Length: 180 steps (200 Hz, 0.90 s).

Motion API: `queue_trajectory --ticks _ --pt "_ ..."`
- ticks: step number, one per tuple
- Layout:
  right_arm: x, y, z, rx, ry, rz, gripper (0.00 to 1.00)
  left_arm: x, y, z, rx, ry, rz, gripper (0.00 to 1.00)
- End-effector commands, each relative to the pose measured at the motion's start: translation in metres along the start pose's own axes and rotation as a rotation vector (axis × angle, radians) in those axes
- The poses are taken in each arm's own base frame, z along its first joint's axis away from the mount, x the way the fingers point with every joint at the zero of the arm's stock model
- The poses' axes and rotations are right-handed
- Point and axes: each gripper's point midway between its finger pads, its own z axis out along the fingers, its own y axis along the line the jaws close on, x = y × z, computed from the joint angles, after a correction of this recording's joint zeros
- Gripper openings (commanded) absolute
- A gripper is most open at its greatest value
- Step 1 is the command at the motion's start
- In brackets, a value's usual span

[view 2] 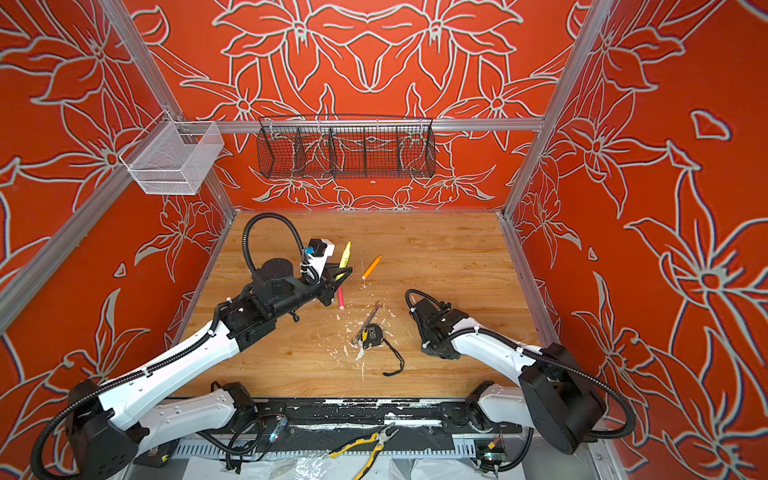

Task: Insert the pens into the pen caps
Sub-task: 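Close the right gripper on the upright translucent cap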

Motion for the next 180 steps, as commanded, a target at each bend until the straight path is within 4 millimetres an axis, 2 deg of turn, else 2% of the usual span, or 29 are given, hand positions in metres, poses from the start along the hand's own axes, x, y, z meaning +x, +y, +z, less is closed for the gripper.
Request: queue_trajectory --ticks 1,118,180 --pt "0.0023 -0.0071 0.0050 0.033 0.020 -0.006 0.35 -0.0101 -0.0060 -0.0057 0.026 -0.041 0.017 0.00" --pt "0.0023 -0.0041 0.0088 0.022 0.044 -0.013 0.22 -0.0095 -0.0071 -0.0056 0.034 -0.039 0.017 0.00" --pt "0.0023 -0.0063 0.0094 0.030 0.048 -0.009 0.30 -0.0110 -0.0080 -0.0070 0.037 -0.043 0.017 0.00"
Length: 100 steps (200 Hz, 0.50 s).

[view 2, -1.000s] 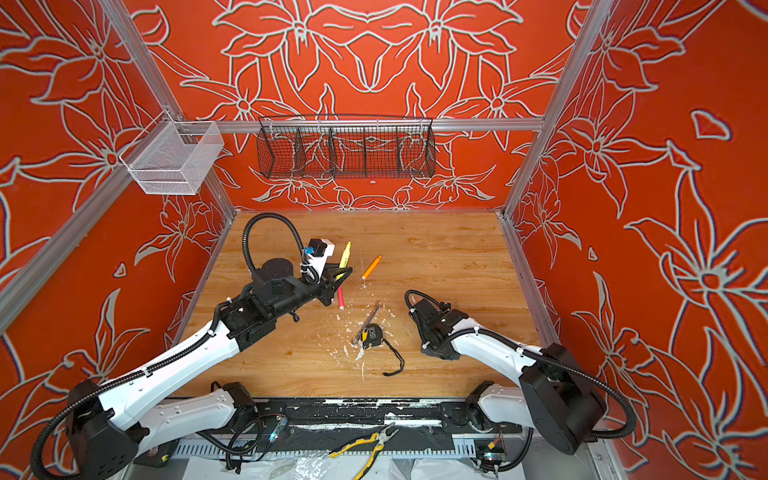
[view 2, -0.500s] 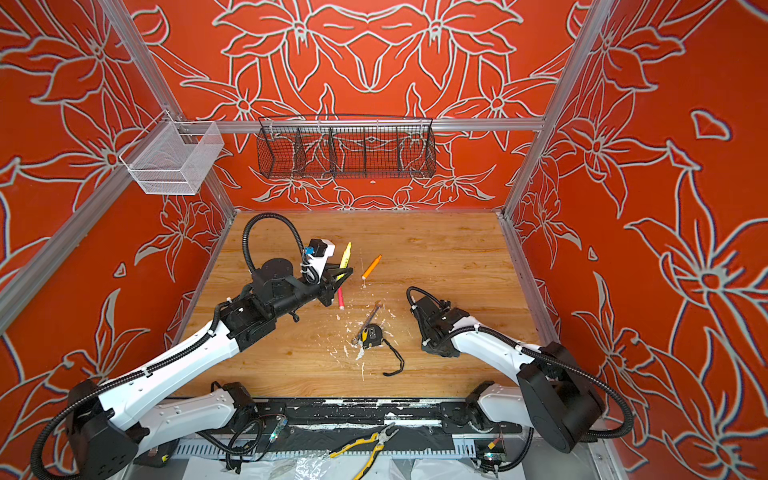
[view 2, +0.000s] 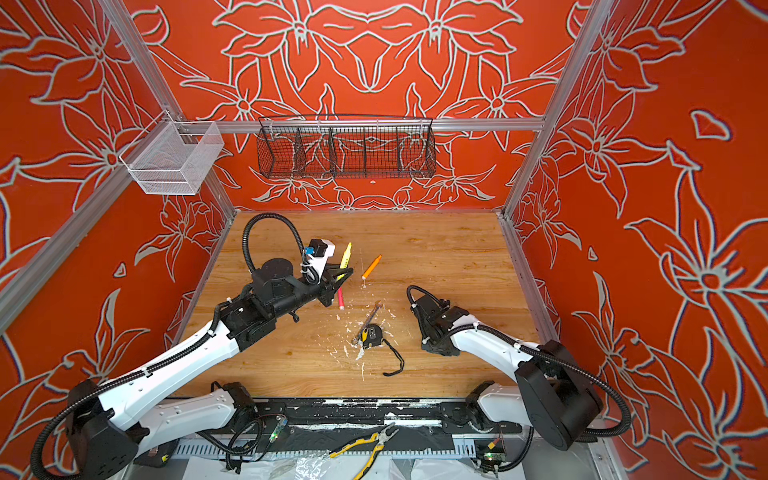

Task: Insert the pens into the pen caps
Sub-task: 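Close the right gripper on the upright translucent cap, then lift the cap and carry it above the yellow highlighter tip with the right gripper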

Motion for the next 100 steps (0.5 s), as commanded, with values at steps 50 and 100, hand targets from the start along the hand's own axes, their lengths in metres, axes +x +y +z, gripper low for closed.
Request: queue_trajectory --ticks 50,100 --pt "0.0066 -0.0083 0.0069 0.041 0.036 0.002 0.24 -0.0101 -0.0051 -0.0065 0.021 -0.042 0.019 0.00" --pt "0.0089 -0.0080 0.0065 0.029 0.044 0.004 0.15 -0.0108 -0.0070 -0.0070 0.030 -0.042 0.016 0.00"
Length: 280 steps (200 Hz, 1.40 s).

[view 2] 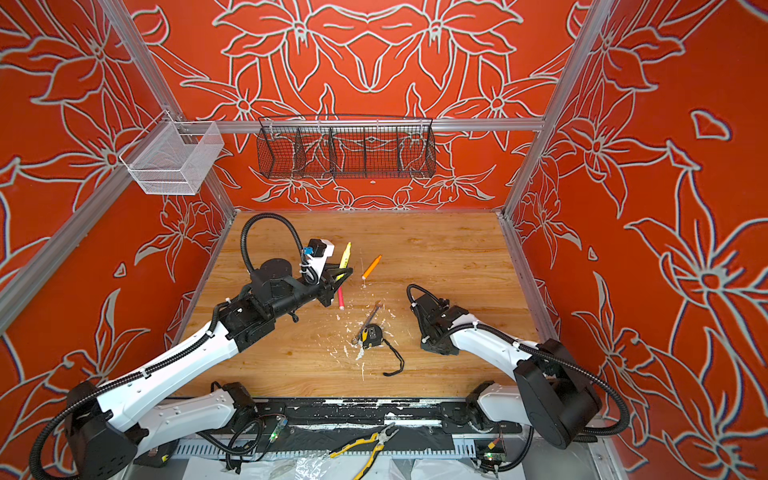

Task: Insert the pens into the pen caps
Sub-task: 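Lift the cap and carry it above the yellow highlighter tip with the right gripper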

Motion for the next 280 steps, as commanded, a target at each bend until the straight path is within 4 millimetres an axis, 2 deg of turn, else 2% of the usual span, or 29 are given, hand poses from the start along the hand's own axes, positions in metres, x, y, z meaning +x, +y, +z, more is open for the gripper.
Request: queue_trajectory --ticks 1,21,34,83,102,132,145,169,192,251,280 --pt "0.011 -0.010 0.006 0.035 0.045 0.008 0.15 -0.009 -0.006 -0.005 0.028 -0.036 0.015 0.00" --pt "0.007 -0.008 -0.001 0.016 0.022 0.022 0.14 -0.009 -0.008 -0.006 0.034 -0.036 0.014 0.00" --pt "-0.003 -0.004 -0.012 -0.011 -0.014 0.033 0.13 -0.009 -0.008 -0.006 0.038 -0.037 0.016 0.00" --pt "-0.062 0.011 -0.079 -0.151 -0.285 0.124 0.13 -0.009 -0.016 -0.005 0.085 -0.026 0.019 0.00" --pt "-0.082 0.023 -0.106 -0.289 -0.397 0.224 0.11 -0.009 -0.023 -0.005 0.127 -0.020 0.024 0.00" --pt "-0.112 0.056 -0.148 -0.635 -0.567 0.381 0.11 -0.006 -0.033 -0.002 0.184 -0.010 0.028 0.00" --pt "-0.124 0.067 -0.171 -0.749 -0.624 0.396 0.11 -0.004 -0.037 0.000 0.205 0.001 0.034 0.00" --pt "-0.140 0.079 -0.214 -0.855 -0.693 0.373 0.10 -0.002 -0.043 0.002 0.230 0.016 0.048 0.00" --pt "-0.150 0.088 -0.257 -1.021 -0.791 0.357 0.10 -0.002 -0.051 0.001 0.254 0.015 0.069 0.00" --pt "-0.155 0.104 -0.331 -1.288 -0.922 0.314 0.08 0.004 -0.072 0.004 0.303 0.034 0.120 0.00" --pt "-0.146 0.116 -0.363 -1.383 -0.974 0.252 0.08 0.006 -0.076 0.009 0.300 0.037 0.133 0.00"
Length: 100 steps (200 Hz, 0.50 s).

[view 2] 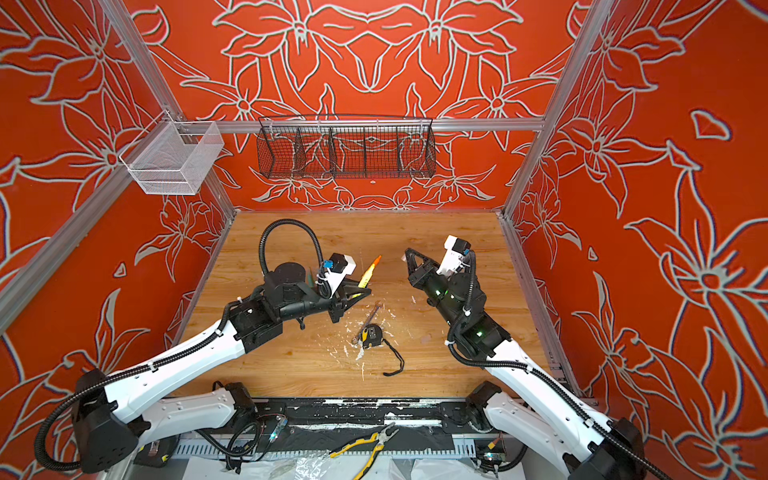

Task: Insert the pens into the pen caps
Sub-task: 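Lift the cap and carry it above the yellow highlighter tip with the right gripper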

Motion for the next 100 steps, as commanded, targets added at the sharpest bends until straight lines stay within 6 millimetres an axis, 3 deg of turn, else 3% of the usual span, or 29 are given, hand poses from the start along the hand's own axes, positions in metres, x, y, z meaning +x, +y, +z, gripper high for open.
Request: queue_trajectory --ticks 1,47,100 --pt "-0.018 0.061 -0.004 -0.204 -0.058 -0.013 0.08 -0.014 -0.005 0.003 0.006 -0.028 0.046 0.00" --pt "0.012 0.101 -0.004 -0.314 -0.004 -0.096 0.08 -0.015 -0.003 0.004 -0.015 -0.035 0.045 0.00" --pt "0.018 0.099 -0.005 -0.312 0.001 -0.135 0.08 -0.017 0.003 -0.002 -0.058 -0.055 0.048 0.00"
